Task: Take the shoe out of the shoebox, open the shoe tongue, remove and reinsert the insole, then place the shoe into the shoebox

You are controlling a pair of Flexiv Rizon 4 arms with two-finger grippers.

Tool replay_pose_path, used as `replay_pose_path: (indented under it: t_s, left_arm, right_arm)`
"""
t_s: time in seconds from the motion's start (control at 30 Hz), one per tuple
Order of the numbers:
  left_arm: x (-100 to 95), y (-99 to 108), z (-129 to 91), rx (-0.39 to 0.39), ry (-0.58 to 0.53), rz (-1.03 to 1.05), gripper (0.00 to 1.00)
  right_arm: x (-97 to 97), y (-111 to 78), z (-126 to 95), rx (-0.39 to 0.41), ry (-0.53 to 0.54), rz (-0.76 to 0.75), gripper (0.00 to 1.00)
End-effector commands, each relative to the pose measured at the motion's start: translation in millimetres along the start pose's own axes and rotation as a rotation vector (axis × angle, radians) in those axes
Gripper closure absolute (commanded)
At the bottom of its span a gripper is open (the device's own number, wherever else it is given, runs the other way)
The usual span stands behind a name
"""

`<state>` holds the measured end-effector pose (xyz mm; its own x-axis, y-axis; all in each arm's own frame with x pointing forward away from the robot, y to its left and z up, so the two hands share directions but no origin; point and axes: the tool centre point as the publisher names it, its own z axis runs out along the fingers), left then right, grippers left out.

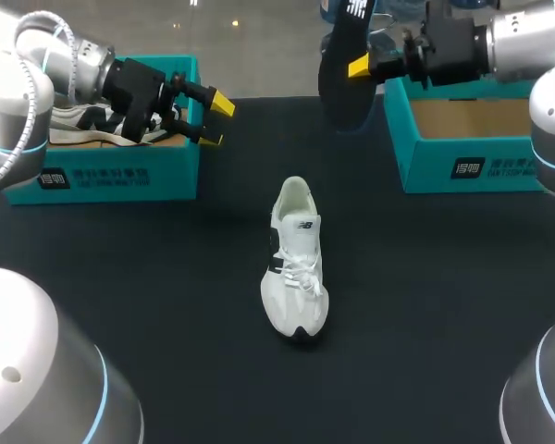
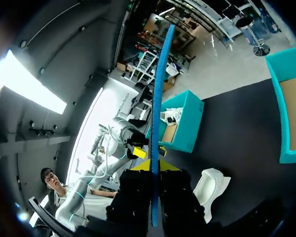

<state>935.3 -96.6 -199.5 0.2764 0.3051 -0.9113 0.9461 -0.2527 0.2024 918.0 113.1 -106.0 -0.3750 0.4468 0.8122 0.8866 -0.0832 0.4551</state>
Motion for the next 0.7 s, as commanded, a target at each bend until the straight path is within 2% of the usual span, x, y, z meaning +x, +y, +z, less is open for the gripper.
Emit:
replay_pose_path:
  t_s: [0.03, 0.2, 0.3, 0.37, 0.7]
  left_arm:
    - [-0.3, -0.5, 0.1, -0.001, 0.003, 0.001, 0.00]
    - [-0.3, -0.5, 0.1, -0.001, 0.003, 0.001, 0.00]
    - [-0.3, -0.5, 0.1, -0.001, 0.003, 0.001, 0.00]
    - [-0.3, -0.5, 0.1, -0.001, 0.003, 0.001, 0.00]
    - [-0.3, -0.5, 0.1, -0.001, 0.003, 0.001, 0.00]
  right_arm:
    - [1.0, 20.3, 21.3, -0.005, -0.072, -0.081, 1.00]
    - [-10.0, 25.1, 37.2, 0.014, -0.079, -0.155, 1.00]
    - [-16.1, 24.5, 39.9, -0.040, -0.052, -0.191, 1.00]
    - [-17.4, 23.5, 43.7, -0.031, -0.045, -0.218, 1.00]
    - [-17.4, 23.5, 43.7, -0.031, -0.045, -0.218, 1.00]
